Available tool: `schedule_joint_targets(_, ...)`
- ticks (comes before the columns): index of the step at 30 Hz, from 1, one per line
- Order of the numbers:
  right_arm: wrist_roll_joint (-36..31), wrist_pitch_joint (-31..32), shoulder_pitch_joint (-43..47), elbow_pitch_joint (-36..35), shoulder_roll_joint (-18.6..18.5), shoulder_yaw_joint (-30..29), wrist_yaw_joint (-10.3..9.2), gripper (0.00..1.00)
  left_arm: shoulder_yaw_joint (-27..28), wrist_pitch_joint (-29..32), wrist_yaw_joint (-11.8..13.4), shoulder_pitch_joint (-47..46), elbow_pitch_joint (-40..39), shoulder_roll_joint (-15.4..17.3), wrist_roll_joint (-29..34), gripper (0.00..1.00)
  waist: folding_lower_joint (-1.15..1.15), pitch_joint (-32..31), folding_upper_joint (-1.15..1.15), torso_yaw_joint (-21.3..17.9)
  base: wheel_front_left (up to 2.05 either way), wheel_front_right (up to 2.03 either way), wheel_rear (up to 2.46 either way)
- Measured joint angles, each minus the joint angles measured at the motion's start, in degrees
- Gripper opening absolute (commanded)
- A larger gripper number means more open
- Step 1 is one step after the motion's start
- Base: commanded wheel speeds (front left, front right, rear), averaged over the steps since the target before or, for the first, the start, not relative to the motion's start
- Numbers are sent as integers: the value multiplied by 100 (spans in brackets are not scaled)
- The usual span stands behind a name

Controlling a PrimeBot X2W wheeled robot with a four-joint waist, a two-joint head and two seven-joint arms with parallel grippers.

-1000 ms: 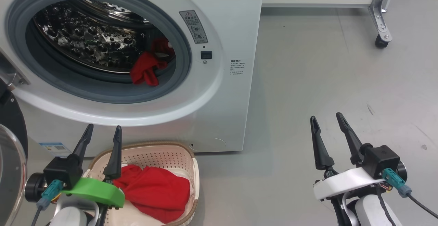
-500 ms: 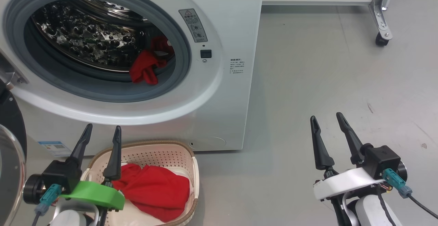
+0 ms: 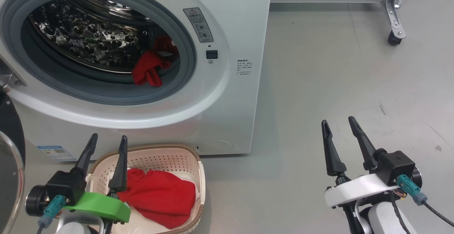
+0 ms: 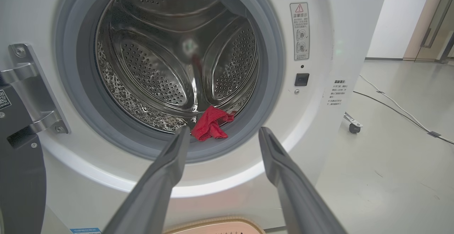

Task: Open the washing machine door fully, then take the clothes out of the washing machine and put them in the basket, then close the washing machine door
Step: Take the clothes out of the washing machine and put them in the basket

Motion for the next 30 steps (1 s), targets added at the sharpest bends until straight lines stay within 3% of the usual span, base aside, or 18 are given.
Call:
schedule_joint_targets(17,-1,0,-8,-134,1,126,-1,100,130,0,0,9,-129,36,27,100,0,357,0,-96,0,0,0)
schedule_joint_targets(24,-1,0,-15,-216,1,296,-27,100,355,34,-21,-86,-67,249,-34,100,0,766,0,-224,0,0,0)
schedule_joint_targets(30,-20,0,-71,-255,1,472,-69,100,513,435,-25,-658,-44,524,-227,100,0,1198,0,-389,0,0,0)
